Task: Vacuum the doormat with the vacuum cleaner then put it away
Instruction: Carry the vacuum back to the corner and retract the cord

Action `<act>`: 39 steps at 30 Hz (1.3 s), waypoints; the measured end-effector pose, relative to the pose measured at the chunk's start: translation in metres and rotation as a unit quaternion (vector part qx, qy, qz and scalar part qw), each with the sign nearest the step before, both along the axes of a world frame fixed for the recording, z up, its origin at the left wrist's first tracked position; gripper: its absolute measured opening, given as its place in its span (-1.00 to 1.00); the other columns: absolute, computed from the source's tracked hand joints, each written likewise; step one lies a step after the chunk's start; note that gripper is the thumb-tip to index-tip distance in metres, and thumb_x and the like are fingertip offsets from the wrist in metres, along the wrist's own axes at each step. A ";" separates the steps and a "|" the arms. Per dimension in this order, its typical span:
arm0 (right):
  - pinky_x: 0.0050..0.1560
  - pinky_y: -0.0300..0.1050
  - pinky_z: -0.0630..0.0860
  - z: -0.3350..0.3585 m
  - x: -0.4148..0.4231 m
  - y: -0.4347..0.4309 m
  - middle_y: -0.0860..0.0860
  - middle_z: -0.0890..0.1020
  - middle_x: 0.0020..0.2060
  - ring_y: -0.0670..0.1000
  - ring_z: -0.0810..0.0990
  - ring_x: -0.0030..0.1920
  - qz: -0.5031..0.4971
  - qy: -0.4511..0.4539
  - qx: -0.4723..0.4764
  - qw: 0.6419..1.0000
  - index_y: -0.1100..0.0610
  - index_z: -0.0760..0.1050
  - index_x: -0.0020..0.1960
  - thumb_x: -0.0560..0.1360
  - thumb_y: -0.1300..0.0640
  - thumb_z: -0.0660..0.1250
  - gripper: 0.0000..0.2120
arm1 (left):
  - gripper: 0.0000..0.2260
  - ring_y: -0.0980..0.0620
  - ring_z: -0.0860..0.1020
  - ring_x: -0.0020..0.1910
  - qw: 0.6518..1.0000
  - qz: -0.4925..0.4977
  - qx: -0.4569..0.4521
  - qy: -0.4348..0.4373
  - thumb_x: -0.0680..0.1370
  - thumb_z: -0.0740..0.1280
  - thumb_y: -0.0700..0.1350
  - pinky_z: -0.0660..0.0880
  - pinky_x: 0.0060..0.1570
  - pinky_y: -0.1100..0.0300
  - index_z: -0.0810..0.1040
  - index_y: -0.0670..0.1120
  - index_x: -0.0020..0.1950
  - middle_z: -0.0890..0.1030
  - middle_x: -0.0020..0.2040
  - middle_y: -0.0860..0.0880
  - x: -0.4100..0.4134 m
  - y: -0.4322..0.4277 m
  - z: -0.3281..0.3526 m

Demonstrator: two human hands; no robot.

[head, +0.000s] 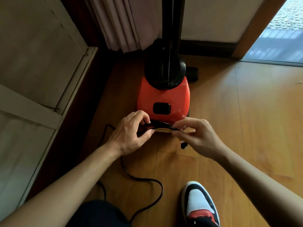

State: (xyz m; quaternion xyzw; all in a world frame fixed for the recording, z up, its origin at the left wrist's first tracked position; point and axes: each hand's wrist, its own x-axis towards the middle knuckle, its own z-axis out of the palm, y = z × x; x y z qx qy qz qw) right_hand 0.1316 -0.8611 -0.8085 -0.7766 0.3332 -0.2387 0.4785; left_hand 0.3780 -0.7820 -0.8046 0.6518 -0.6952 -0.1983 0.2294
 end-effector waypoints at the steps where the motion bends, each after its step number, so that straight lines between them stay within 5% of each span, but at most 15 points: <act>1: -0.15 -0.11 0.65 0.003 -0.005 -0.002 -0.17 0.64 -0.14 0.01 0.66 -0.09 0.045 0.008 0.012 0.999 0.02 0.68 0.02 0.55 0.04 0.44 -0.90 | -0.70 0.13 0.49 0.00 1.000 -0.007 0.012 0.002 0.51 0.24 0.16 0.48 0.06 0.11 0.46 0.00 0.10 0.50 0.00 0.13 0.000 0.000 0.001; 4: -0.22 -0.23 0.60 0.004 -0.017 -0.007 -0.12 0.66 -0.18 -0.02 0.67 -0.14 0.147 0.071 0.036 0.986 0.05 0.67 -0.10 0.56 -0.06 0.37 -0.78 | -0.69 0.15 0.51 0.01 0.998 -0.028 0.052 0.017 0.55 0.17 0.14 0.47 0.02 0.19 0.53 -0.01 0.12 0.53 0.01 0.13 0.003 0.001 0.000; 9: -0.20 -0.16 0.62 -0.017 -0.016 -0.007 -0.13 0.66 -0.21 -0.15 0.64 -0.20 0.040 0.154 -0.050 0.986 0.05 0.67 -0.09 0.55 -0.24 0.24 -0.59 | -0.86 0.12 0.55 -0.05 0.998 0.004 0.046 -0.033 0.58 0.35 -0.07 0.57 -0.10 0.17 0.58 -0.06 0.12 0.57 -0.01 0.08 0.008 0.008 -0.014; 15: -0.08 -0.04 0.65 -0.030 -0.008 -0.006 -0.12 0.65 -0.06 -0.11 0.62 -0.07 -0.053 0.104 -0.118 0.986 0.02 0.68 0.03 0.55 -0.11 0.35 -0.76 | -0.62 -0.07 0.53 0.13 0.985 0.020 -0.081 -0.150 0.49 0.41 0.02 0.61 -0.02 0.03 0.55 -0.11 0.26 0.52 0.20 -0.10 0.010 0.001 -0.004; 21: -0.17 -0.09 0.61 -0.027 0.007 -0.004 -0.11 0.63 -0.05 -0.08 0.55 -0.13 -0.084 0.087 -0.213 0.970 0.03 0.62 0.11 0.54 -0.10 0.34 -0.74 | -0.37 -0.13 0.36 0.42 0.966 -0.024 -0.188 -0.177 0.47 0.39 0.14 0.40 0.28 -0.04 0.37 -0.02 0.49 0.33 0.47 -0.16 0.002 -0.062 0.045; 30: -0.24 -0.02 0.62 -0.025 0.035 0.005 -0.06 0.63 -0.12 -0.01 0.60 -0.13 -0.109 0.152 -0.208 0.960 0.04 0.64 0.11 0.58 0.00 0.31 -0.79 | -0.09 0.07 -0.13 0.61 0.930 -0.175 0.028 -0.322 0.49 0.30 0.32 0.05 0.57 0.02 -0.13 0.02 0.63 -0.14 0.65 0.06 0.019 -0.109 0.078; 39: -0.31 -0.07 0.62 -0.037 0.058 0.016 0.00 0.68 -0.06 0.05 0.69 -0.21 -0.095 0.197 -0.269 0.938 0.10 0.66 0.15 0.57 0.07 0.36 -0.79 | -0.01 0.04 -0.13 0.62 0.923 -0.215 -0.056 -0.315 0.42 0.35 0.35 0.02 0.57 -0.02 -0.11 -0.01 0.64 -0.10 0.65 0.05 0.043 -0.115 0.048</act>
